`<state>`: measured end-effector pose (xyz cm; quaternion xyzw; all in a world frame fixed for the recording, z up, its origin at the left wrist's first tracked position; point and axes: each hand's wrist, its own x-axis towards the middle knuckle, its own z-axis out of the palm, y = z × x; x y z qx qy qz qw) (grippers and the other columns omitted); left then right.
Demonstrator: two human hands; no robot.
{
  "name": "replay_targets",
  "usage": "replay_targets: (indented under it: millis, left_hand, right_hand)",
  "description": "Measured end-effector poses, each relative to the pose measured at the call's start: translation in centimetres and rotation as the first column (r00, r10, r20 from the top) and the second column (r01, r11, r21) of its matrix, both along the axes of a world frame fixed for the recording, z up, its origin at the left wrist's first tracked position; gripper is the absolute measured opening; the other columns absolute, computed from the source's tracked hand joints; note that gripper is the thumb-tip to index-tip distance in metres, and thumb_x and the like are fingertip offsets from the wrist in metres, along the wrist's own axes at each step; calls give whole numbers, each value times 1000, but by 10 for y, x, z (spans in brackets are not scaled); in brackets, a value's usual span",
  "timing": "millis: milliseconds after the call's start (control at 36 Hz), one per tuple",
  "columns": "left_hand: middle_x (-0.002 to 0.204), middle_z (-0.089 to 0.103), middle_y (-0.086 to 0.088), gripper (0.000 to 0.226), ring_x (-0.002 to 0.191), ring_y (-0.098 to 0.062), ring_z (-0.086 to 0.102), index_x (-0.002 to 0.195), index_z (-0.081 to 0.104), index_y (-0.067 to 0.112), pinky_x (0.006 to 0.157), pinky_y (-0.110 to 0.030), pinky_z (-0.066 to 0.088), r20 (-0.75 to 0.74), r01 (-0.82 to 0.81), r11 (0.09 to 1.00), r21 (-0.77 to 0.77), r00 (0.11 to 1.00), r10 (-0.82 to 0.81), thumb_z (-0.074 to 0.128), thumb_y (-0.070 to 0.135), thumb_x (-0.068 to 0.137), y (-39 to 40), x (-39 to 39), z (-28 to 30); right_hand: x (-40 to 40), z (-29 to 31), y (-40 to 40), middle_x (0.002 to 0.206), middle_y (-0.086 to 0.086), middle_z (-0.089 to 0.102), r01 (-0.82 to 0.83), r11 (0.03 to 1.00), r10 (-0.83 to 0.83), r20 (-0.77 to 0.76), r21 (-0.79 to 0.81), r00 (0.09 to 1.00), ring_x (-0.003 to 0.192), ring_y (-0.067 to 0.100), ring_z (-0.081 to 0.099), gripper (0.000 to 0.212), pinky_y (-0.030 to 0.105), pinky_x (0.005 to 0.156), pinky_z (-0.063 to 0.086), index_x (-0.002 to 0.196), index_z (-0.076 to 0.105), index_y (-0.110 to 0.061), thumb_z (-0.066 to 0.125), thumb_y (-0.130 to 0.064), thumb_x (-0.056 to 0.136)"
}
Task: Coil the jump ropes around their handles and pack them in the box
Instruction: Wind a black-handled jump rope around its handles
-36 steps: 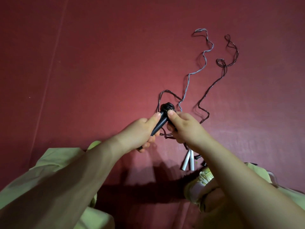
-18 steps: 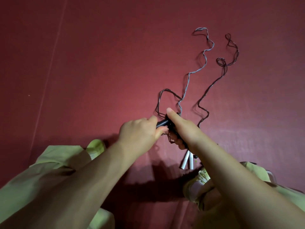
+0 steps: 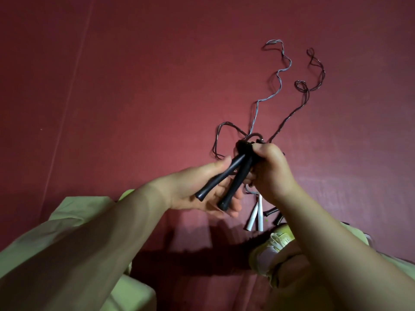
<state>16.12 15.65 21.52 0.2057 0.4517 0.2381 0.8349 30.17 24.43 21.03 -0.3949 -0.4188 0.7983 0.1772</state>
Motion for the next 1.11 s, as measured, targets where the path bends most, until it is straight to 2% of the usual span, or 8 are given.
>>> replay_targets:
  millis: [83,222,333,500,750,917,1028,1111]
  left_hand:
    - [56,54,-3,73,50,-19,54,69,66,13,64,-34,49,86,-115,993,-30,989,117,27,74,69,0,6,2]
    - [49,41,2,77,40,-14,40,67,52,14,55,-28,36,125,-188,973,-134,971,205,15,79,82,-2,3,-7]
    - [49,39,2,73,41,-14,37,67,50,15,55,-28,33,-6,-171,974,-147,985,173,16,76,86,-4,4,-11]
    - [48,41,-3,69,42,-19,38,72,50,10,55,-30,35,-250,-207,978,21,946,206,19,68,92,-5,10,-15]
    - [48,50,-3,67,44,-20,46,65,56,10,51,-29,42,-576,-168,961,218,773,266,24,59,98,-2,12,-34]
    - [50,53,-1,75,47,-22,50,66,56,12,61,-38,46,-661,-85,961,262,710,243,22,78,72,0,4,-43]
    - [50,53,1,66,48,-21,54,65,54,14,65,-35,47,-746,-7,954,301,621,240,19,62,92,-1,0,-35]
    - [73,62,-8,57,72,-30,62,80,58,12,78,-39,51,-858,99,950,295,465,218,19,49,100,-2,-3,-30]
  right_hand:
    - [2,2,2,52,4,30,-98,994,91,-159,-40,983,42,13,25,72,30,49,16,74,51,-9,82,-56,28]
    - [8,-7,7,63,8,38,-216,975,212,68,57,975,52,18,32,62,33,55,24,93,50,-7,59,-63,67]
    - [13,-6,7,56,7,38,-353,932,326,235,79,916,47,15,35,56,26,49,30,72,48,-8,35,-62,82]
    - [17,-4,8,53,2,43,-398,915,362,303,62,881,45,13,39,54,24,49,35,70,52,-11,31,-50,102]
    - [21,-7,8,80,3,71,-365,931,330,366,29,870,61,18,64,41,25,54,49,105,60,-4,34,-35,105]
    - [18,-9,4,51,0,60,-329,940,242,499,95,832,43,13,54,51,25,51,43,74,60,-9,42,-50,99]
    - [14,-11,2,45,0,55,-311,939,188,537,148,823,39,13,48,54,22,48,42,66,58,-11,43,-52,97]
    - [12,-11,-2,54,2,62,-301,948,214,494,105,843,45,13,54,48,25,52,42,76,61,-9,41,-45,101]
